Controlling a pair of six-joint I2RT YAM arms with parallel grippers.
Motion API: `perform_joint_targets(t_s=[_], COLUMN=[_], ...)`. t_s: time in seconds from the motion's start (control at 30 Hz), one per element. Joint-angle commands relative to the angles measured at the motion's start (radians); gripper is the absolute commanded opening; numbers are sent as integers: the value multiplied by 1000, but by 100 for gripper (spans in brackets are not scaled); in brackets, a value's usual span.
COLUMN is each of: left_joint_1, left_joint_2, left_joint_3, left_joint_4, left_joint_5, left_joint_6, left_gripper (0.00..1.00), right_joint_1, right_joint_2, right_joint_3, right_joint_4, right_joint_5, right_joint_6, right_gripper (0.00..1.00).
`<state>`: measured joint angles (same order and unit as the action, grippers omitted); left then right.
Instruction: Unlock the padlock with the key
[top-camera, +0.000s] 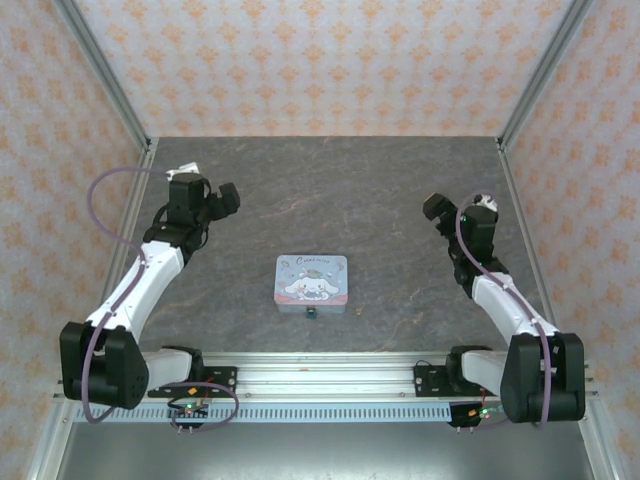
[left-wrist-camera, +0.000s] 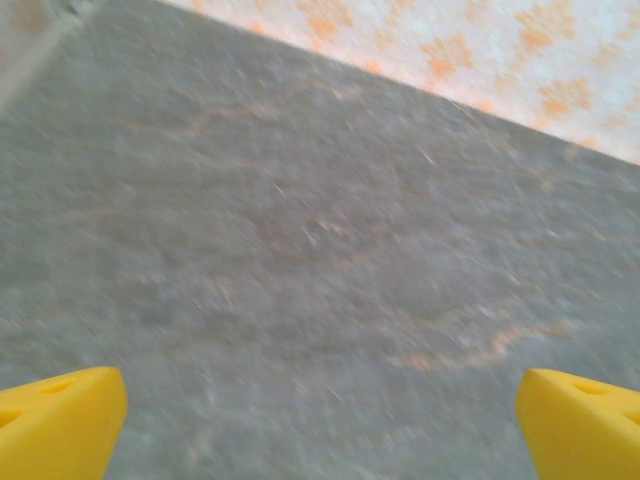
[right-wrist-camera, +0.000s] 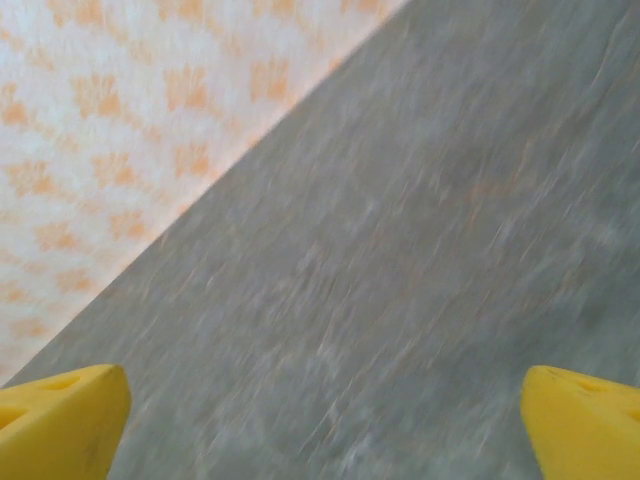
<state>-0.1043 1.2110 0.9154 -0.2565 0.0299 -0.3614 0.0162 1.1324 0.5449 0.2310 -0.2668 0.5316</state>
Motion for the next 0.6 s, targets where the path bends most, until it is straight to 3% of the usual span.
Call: perform_joint_targets(t_s=[0.0, 0.13, 0.33, 0.43, 0.57], left_joint_1=[-67, -133, -208, -276, -357], left_joint_2=[-63, -157, -290, -328, -331], left_joint_3=[-34, -150, -333, -374, -401], left_joint_4=[-193, -177, -87, -54, -15], left_joint_5=[135, 209, 301, 280, 253], left_joint_6=[-118, -182, -333, -391, -437], left_gripper=[100, 100, 100, 100, 99], right_joint_1=[60, 216, 480, 577, 634], right_joint_2=[-9, -49, -40, -23, 2], right_joint_3=[15, -5, -18, -20, -32], right_joint_4=[-147, -257, -288, -280, -253], right_joint_5=[-204, -210, -145, -93, -72], right_joint_6=[119, 141, 221, 251, 287], right_gripper=[98, 92, 84, 80, 76])
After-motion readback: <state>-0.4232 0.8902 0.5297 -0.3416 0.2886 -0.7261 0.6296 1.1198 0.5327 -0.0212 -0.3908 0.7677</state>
